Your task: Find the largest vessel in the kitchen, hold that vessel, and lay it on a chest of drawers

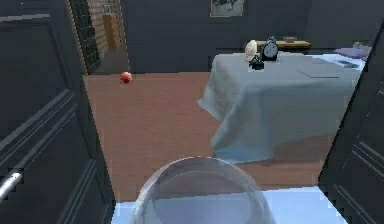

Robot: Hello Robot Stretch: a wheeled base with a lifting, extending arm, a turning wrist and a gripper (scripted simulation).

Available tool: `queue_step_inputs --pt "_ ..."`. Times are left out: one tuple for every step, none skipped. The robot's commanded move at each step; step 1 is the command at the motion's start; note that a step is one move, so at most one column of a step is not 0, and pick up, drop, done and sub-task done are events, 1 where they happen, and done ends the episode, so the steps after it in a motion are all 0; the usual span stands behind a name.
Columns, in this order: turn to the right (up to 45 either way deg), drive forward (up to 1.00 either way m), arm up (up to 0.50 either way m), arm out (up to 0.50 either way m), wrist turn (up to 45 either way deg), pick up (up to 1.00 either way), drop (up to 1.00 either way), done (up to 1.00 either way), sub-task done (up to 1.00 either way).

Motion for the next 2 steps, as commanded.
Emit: queue_step_inputs --pt "-3.0 0.0 0.0 0.0 0.0 0.0 0.0 0.0 0.0" --pt "0.0 1.0 0.0 0.0 0.0 0.0 0.0 0.0 0.0"
